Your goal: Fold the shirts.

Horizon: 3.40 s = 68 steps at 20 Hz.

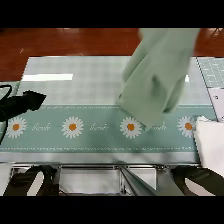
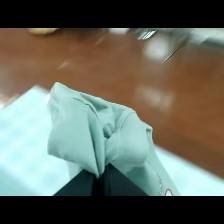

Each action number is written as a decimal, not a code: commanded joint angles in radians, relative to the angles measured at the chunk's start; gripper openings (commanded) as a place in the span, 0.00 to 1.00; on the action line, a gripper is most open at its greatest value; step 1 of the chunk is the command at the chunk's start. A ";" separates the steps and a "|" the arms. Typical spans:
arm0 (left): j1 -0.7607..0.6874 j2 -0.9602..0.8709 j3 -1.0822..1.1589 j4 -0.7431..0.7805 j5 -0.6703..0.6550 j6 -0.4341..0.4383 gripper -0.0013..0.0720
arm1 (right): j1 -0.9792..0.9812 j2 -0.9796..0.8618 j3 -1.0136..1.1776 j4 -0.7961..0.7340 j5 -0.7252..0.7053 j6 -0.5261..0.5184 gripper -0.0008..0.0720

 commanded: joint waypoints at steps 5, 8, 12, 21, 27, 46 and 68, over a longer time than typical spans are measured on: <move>0.000 0.006 -0.016 0.057 -0.028 -0.035 0.71 | 0.325 -0.064 -0.644 0.139 -0.310 0.163 0.04; 0.000 0.006 -0.051 0.047 -0.060 -0.035 0.71 | 0.372 -0.243 -0.695 0.275 -0.431 0.162 0.04; -0.002 0.006 -0.120 -0.050 -0.095 -0.022 0.71 | 0.363 -0.378 -0.695 0.411 -0.481 0.148 0.43; 0.017 -0.069 -0.169 -0.042 -0.067 0.026 0.71 | -0.292 0.014 -0.696 -0.036 -0.031 0.270 0.57; 0.294 -0.485 -0.185 -0.394 -0.106 0.289 0.71 | -0.628 0.378 -1.199 -0.085 0.021 0.251 0.57; -0.009 -0.940 0.047 -0.617 -0.121 0.527 0.04 | -0.639 0.333 -1.599 0.393 -0.054 0.040 0.57; 0.297 -0.571 0.798 -0.899 -0.198 0.486 0.04 | -0.383 0.014 -0.064 0.168 0.026 0.068 0.04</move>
